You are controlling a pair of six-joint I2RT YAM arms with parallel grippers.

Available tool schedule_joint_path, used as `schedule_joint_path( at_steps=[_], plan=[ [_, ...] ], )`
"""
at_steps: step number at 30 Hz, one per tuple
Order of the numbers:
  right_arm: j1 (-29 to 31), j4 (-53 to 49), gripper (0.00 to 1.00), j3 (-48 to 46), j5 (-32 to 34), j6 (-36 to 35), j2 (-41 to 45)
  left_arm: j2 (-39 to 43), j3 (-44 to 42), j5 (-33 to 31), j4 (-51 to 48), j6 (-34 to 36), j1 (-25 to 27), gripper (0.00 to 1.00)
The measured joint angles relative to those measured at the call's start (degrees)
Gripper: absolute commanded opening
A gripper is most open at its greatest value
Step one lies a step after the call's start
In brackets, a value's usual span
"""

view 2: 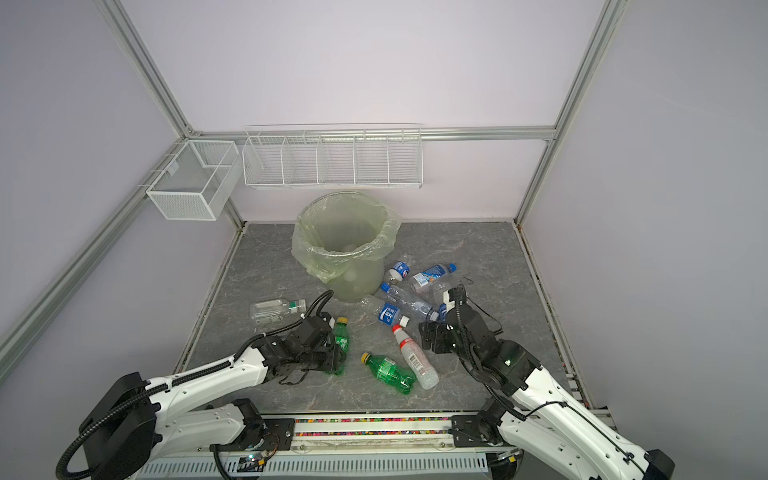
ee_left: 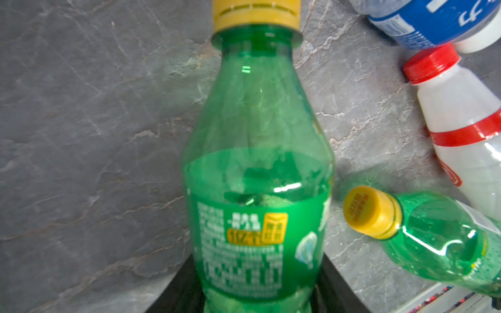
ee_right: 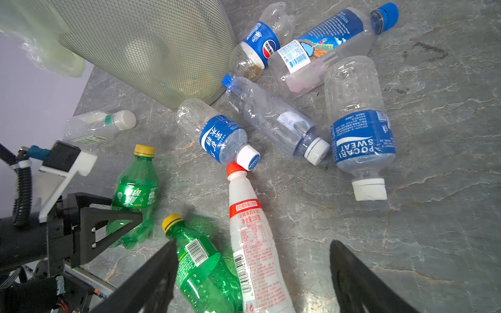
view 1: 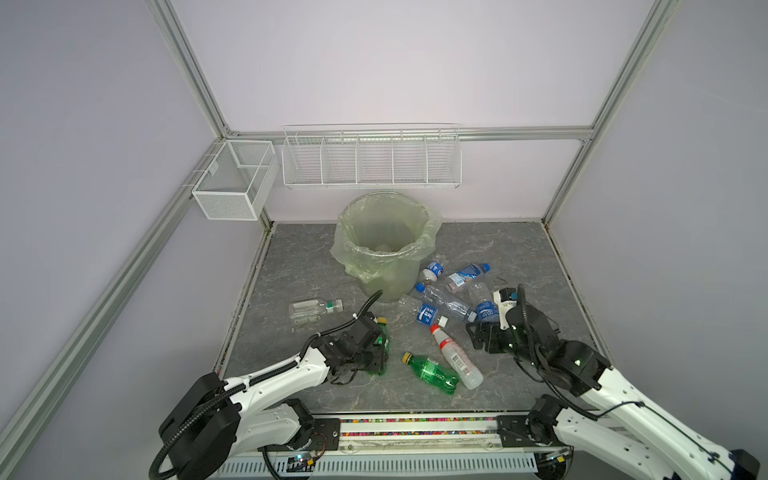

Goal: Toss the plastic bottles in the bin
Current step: 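Lift the green soda bottle upright with the left gripper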

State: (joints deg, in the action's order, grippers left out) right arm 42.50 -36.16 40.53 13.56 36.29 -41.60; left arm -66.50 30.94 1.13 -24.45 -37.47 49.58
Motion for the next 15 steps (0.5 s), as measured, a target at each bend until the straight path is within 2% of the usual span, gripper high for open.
schedule_joint_path(
  at_steps=[9, 15],
  plan=[
    [0.0, -4.2, 0.88, -0.1, 5.2, 0.6, 3.3, 0.8, 2.8, -1.4, -0.7, -0.4, 0.0, 0.44],
    [0.0, -6.9, 0.88, 0.0, 7.0, 0.6, 3.7, 6.4, 3.0, -2.9, -0.2, -1.3, 0.1, 0.44]
  ],
)
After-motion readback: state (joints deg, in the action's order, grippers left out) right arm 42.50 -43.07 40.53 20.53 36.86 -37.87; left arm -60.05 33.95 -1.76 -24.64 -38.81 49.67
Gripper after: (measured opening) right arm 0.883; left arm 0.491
